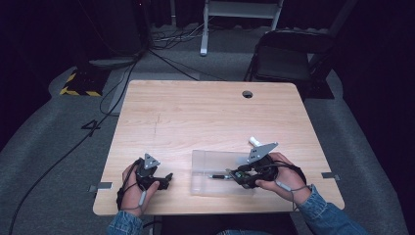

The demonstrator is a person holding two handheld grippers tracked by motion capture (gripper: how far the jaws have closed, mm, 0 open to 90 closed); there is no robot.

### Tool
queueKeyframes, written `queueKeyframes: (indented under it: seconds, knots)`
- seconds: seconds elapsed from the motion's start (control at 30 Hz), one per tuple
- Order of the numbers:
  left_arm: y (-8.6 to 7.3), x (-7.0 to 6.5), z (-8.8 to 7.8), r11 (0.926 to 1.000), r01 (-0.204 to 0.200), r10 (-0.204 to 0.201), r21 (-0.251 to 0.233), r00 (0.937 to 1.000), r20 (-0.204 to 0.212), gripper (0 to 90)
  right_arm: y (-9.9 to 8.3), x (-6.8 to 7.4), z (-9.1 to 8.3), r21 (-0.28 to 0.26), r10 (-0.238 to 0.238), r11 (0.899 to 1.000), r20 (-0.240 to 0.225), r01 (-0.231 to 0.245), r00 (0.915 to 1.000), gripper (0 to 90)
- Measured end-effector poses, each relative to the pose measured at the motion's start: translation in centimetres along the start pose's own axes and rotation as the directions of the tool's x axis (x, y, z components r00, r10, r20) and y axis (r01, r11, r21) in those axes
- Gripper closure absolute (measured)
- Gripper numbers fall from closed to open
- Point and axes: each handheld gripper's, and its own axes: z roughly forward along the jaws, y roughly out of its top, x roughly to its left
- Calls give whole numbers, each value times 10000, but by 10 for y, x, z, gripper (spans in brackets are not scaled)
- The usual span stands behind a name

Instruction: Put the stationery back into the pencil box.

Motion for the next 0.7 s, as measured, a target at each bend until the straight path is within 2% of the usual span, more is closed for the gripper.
queueKeyframes:
  seconds: [0.4, 0.7]
  knots:
    - [0, 0, 0, 10000, 0, 0, 2, 10000, 1, 122, -7, 0, 16, 406, -409, 9983, -138, 414, 9991, 523]
    - [0, 0, 0, 10000, -3, 3, 2, 10000, 0, 122, -10, -3, 20, 600, -631, 9962, -116, 637, 9979, 522]
